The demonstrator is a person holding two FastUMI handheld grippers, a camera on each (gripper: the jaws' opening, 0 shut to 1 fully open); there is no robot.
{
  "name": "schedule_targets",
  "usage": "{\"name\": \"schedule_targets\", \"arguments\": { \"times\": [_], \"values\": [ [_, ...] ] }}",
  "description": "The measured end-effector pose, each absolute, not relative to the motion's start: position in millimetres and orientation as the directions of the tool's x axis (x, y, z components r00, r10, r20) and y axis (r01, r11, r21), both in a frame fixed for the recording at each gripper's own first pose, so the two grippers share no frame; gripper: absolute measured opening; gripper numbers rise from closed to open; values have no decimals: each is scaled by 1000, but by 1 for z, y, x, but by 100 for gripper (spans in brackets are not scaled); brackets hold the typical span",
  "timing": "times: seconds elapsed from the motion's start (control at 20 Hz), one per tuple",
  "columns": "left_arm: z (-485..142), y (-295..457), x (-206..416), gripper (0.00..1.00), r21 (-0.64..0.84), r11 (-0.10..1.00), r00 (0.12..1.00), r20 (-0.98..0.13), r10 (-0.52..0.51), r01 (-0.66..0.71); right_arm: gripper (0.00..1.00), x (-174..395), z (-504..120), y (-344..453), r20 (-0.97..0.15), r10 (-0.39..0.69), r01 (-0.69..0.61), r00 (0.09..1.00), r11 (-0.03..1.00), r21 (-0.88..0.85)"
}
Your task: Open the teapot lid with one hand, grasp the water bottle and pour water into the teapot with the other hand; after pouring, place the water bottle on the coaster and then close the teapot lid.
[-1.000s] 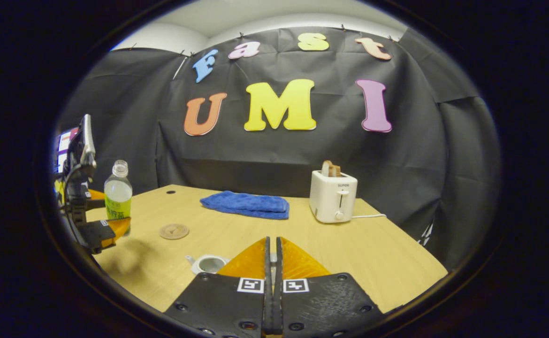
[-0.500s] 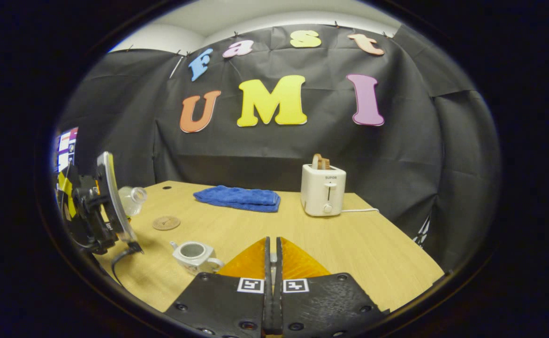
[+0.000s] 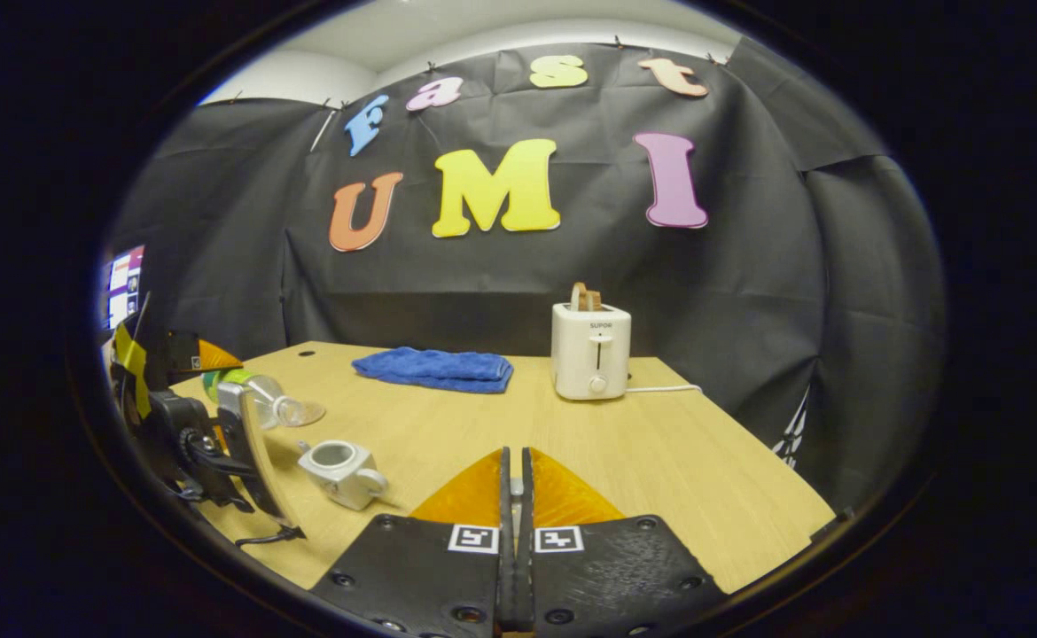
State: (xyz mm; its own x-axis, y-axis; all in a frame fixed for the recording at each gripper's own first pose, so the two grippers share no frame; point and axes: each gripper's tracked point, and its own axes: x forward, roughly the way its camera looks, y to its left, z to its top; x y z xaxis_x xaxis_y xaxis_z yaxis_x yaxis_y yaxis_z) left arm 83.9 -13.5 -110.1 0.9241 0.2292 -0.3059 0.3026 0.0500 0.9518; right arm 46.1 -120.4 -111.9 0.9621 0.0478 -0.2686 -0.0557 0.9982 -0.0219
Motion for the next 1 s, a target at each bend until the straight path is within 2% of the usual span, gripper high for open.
{"name": "schedule_targets", "arguments": {
  "times": [0.4, 1.0],
  "values": [
    [-93, -31, 89, 74, 921, -202, 928, -281, 243, 332, 0, 41, -114, -131, -262, 53, -54, 964, 999, 2],
    [-59, -46, 103, 74, 855, -439, 954, -183, 238, 274, 0, 40, -115, -135, -261, 56, -56, 964, 998, 5]
  ]
}}
